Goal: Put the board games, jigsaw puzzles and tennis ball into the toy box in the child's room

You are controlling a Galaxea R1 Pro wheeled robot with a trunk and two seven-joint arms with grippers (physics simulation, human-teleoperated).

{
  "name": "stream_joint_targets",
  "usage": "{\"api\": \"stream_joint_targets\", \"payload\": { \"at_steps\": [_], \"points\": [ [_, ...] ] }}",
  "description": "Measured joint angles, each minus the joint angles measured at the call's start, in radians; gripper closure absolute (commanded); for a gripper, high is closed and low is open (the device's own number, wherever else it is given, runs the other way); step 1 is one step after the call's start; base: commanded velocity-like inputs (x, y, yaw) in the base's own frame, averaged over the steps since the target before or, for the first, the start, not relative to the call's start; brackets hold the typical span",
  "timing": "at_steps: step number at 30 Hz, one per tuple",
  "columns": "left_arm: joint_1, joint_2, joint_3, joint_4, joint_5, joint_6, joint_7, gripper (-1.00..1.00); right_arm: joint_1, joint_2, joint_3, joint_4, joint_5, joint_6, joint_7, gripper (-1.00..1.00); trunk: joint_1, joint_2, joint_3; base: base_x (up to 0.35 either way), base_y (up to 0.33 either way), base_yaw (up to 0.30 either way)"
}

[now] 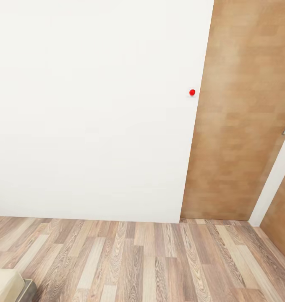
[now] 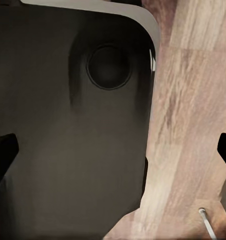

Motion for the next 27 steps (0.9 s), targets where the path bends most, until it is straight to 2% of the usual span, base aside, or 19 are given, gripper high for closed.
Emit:
{"api": "stream_joint_targets", "payload": {
  "at_steps": [7, 13, 16, 27],
  "points": [
    [0.0, 0.0, -0.039, 0.0, 0.038, 0.0, 0.039, -1.0, 0.0, 0.0, 0.0, 0.0, 0.0, 0.019, 0.039, -1.0, 0.0, 0.0, 0.0, 0.0, 0.0, 0.0],
    [0.0, 0.0, -0.07, 0.0, 0.072, 0.0, 0.073, -1.0, 0.0, 0.0, 0.0, 0.0, 0.0, 0.019, 0.041, -1.0, 0.0, 0.0, 0.0, 0.0, 0.0, 0.0],
    [0.0, 0.0, -0.07, 0.0, 0.089, 0.0, 0.089, -1.0, 0.0, 0.0, 0.0, 0.0, 0.0, 0.019, 0.041, -1.0, 0.0, 0.0, 0.0, 0.0, 0.0, 0.0],
    [0.0, 0.0, -0.07, 0.0, 0.151, 0.0, 0.089, -1.0, 0.0, 0.0, 0.0, 0.0, 0.0, 0.019, 0.041, -1.0, 0.0, 0.0, 0.0, 0.0, 0.0, 0.0]
  ]
}}
